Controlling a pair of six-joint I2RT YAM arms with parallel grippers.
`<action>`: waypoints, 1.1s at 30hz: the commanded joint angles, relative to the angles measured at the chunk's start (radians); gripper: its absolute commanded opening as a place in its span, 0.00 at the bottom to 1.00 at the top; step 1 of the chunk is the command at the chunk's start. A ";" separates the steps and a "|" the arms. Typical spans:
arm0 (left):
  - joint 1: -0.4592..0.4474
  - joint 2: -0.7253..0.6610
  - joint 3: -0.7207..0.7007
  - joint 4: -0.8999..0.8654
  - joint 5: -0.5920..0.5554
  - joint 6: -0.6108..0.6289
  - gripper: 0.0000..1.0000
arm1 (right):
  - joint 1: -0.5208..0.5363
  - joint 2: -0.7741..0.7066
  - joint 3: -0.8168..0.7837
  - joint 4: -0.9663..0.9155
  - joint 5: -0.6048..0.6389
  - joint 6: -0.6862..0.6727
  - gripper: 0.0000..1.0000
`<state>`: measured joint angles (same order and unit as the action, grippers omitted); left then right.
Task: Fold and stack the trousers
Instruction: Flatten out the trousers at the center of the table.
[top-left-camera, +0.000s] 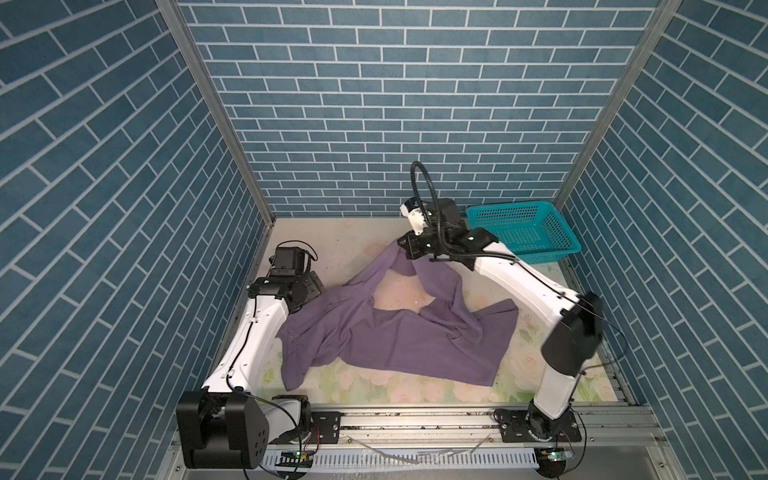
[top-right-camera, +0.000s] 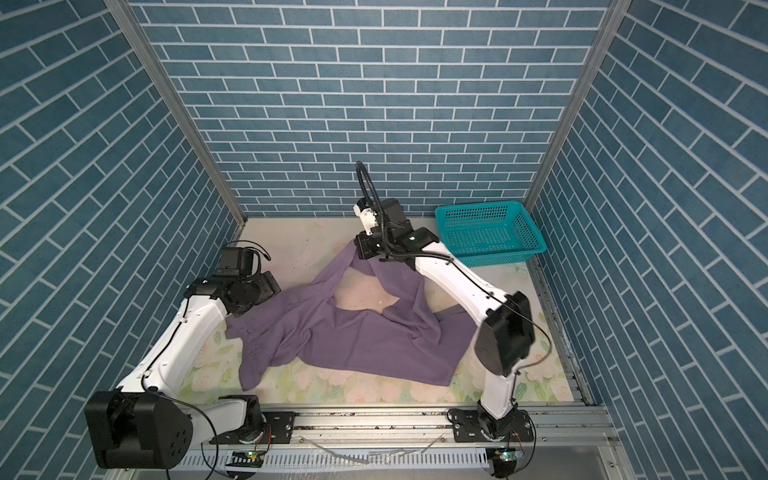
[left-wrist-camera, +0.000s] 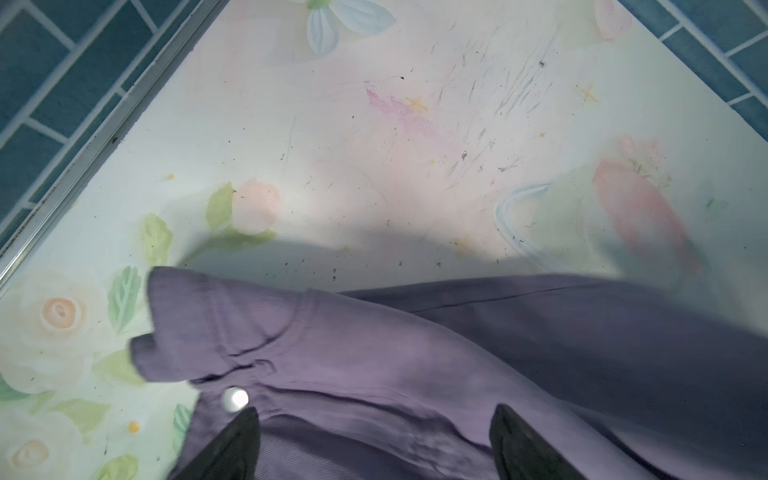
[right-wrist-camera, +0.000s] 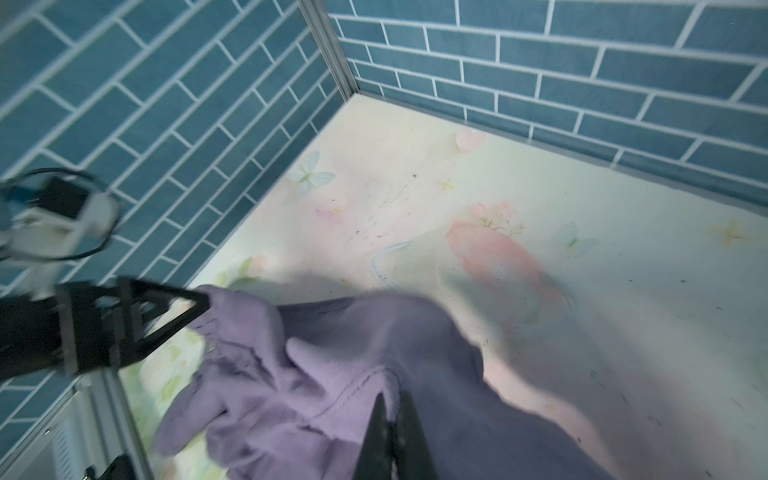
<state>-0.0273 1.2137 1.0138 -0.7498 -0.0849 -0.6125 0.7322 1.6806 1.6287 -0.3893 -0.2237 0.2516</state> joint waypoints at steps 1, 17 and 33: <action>0.006 -0.011 0.019 -0.025 -0.033 0.011 0.88 | -0.001 -0.158 -0.235 0.057 -0.006 -0.017 0.00; 0.003 0.165 0.127 0.007 -0.029 -0.011 0.90 | 0.024 -0.419 -0.739 -0.059 0.018 0.176 0.55; -0.057 0.529 0.314 0.088 -0.100 -0.026 0.43 | -0.172 -0.369 -0.672 -0.353 0.210 0.182 0.53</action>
<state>-0.0799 1.7096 1.2869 -0.6781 -0.1520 -0.6334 0.5598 1.2903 0.9886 -0.6941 0.0135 0.4160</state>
